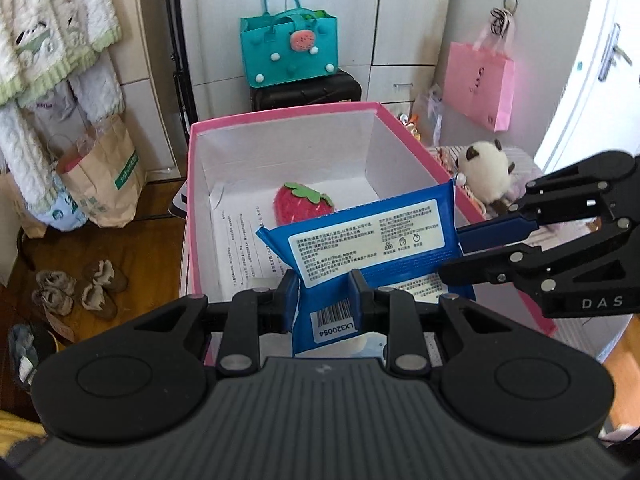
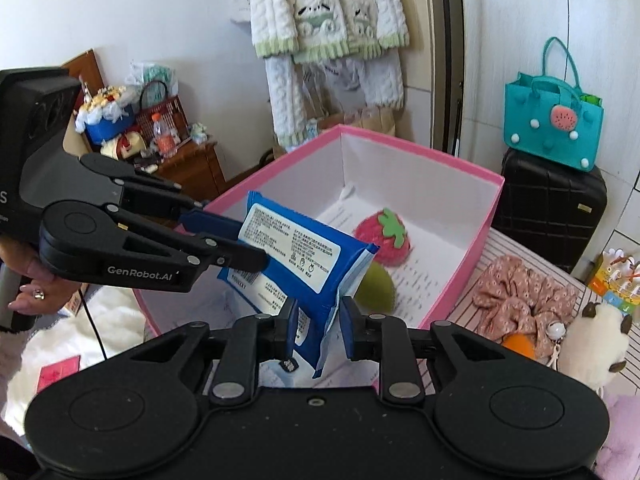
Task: Organize soft objects
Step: 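Lift the wet-wipes pack with both tools and carry it over the box, then lower the wet-wipes pack into the box and open both tools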
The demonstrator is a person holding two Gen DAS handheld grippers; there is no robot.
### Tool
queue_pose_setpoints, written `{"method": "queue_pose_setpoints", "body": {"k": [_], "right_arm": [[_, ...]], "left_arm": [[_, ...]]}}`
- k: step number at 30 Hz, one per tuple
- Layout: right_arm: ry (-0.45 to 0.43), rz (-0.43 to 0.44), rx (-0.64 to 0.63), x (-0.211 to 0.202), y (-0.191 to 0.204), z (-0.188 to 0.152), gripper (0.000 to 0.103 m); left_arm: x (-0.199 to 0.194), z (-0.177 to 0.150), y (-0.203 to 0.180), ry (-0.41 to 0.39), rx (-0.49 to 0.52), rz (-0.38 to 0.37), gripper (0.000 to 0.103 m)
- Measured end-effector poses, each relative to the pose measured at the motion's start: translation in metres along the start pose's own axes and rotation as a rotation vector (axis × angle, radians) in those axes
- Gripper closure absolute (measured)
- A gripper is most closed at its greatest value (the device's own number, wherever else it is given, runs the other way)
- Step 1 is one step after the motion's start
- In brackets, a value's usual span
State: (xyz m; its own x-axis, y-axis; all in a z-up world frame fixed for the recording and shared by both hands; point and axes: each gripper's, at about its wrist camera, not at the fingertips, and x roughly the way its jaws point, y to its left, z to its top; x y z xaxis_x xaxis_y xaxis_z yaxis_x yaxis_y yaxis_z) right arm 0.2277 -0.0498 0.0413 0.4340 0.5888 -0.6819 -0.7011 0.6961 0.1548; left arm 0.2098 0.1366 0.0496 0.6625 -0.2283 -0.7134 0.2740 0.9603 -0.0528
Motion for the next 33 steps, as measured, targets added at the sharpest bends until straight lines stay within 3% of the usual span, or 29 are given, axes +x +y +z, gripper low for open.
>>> {"method": "queue_pose_setpoints", "body": {"k": [16,19,33], "right_arm": [[0.042,-0.024,0.008,0.018,-0.008,0.005,0.073],[0.032,-0.020,0.001,0.012,-0.005,0.005,0.073],[-0.079,-0.026,-0.053,-0.055,0.024,-0.002,0.065]], "left_arm": [[0.021,0.001,-0.009,0.034,0.085,0.081,0.076],[0.013,0.003,-0.013,0.014,0.106,0.093,0.069],[-0.043,0.001,-0.035,-0.033,0.124,0.105,0.062]]}}
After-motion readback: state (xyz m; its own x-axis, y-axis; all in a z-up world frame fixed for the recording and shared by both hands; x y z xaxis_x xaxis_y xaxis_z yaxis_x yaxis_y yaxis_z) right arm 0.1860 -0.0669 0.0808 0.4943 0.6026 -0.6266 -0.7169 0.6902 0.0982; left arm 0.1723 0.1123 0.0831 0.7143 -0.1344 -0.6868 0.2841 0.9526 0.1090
